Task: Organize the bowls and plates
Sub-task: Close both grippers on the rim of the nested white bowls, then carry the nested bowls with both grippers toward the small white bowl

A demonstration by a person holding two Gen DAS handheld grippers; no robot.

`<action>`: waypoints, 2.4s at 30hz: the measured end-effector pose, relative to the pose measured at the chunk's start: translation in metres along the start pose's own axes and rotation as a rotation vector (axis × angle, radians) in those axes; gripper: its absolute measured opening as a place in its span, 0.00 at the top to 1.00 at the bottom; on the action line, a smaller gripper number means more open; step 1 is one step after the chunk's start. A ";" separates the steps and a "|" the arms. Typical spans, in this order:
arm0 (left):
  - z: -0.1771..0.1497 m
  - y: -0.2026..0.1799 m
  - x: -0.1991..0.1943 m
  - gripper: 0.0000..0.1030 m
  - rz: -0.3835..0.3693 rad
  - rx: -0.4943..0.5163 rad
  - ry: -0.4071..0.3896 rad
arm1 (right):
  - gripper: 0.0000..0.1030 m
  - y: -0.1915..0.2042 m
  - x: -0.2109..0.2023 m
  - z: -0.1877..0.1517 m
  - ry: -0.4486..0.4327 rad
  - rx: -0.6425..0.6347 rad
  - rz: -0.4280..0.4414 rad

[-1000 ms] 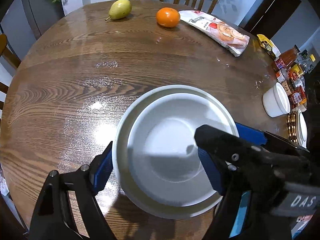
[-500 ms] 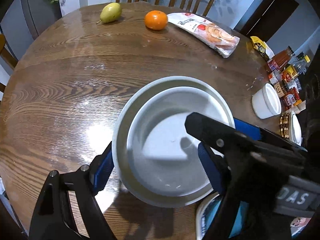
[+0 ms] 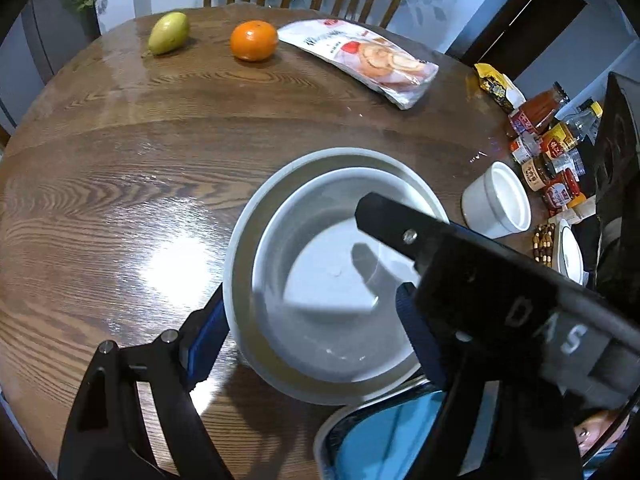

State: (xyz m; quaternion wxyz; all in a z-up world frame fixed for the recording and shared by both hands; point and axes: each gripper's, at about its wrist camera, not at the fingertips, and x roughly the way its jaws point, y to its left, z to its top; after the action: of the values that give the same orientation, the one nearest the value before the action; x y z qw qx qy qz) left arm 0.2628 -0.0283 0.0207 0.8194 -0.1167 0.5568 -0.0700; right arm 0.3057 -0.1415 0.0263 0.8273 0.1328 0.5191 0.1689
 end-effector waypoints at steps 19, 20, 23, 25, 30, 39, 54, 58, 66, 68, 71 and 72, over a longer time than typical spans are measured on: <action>-0.002 0.002 0.014 0.23 -0.040 -0.039 0.032 | 0.25 -0.011 0.013 0.003 0.034 0.022 -0.039; -0.002 0.002 0.013 0.23 -0.045 -0.038 0.030 | 0.25 -0.010 0.011 0.003 0.027 0.022 -0.040; -0.003 0.004 0.002 0.22 -0.039 -0.045 -0.006 | 0.25 -0.009 0.001 0.003 0.000 0.017 -0.036; -0.003 0.006 -0.006 0.21 -0.036 -0.053 -0.038 | 0.24 -0.006 -0.009 0.002 -0.033 0.001 -0.047; -0.005 0.007 -0.022 0.18 -0.023 -0.053 -0.102 | 0.18 -0.006 -0.033 0.002 -0.120 -0.010 -0.090; -0.009 0.003 -0.041 0.14 -0.031 -0.030 -0.170 | 0.17 -0.002 -0.068 -0.001 -0.222 -0.037 -0.101; -0.017 -0.002 -0.064 0.12 -0.055 -0.006 -0.246 | 0.09 -0.015 -0.108 -0.005 -0.338 -0.003 -0.080; -0.020 -0.004 -0.071 0.12 -0.055 0.004 -0.272 | 0.09 -0.018 -0.112 -0.006 -0.342 0.007 -0.063; -0.027 -0.019 -0.078 0.10 -0.047 0.040 -0.334 | 0.08 -0.014 -0.116 -0.009 -0.340 -0.015 -0.014; -0.028 -0.024 -0.078 0.10 -0.052 0.050 -0.336 | 0.08 -0.015 -0.116 -0.009 -0.340 -0.015 -0.016; -0.027 -0.032 -0.077 0.09 -0.037 0.064 -0.358 | 0.08 -0.015 -0.119 -0.010 -0.355 -0.023 -0.025; -0.025 -0.036 -0.076 0.09 -0.037 0.067 -0.361 | 0.08 -0.015 -0.121 -0.010 -0.362 -0.025 -0.027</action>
State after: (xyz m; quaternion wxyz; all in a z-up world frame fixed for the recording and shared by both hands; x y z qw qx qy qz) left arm 0.2116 -0.0476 0.0897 0.9081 -0.1102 0.3957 -0.0817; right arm 0.2501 -0.2054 0.1142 0.9110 0.1438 0.3611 0.1376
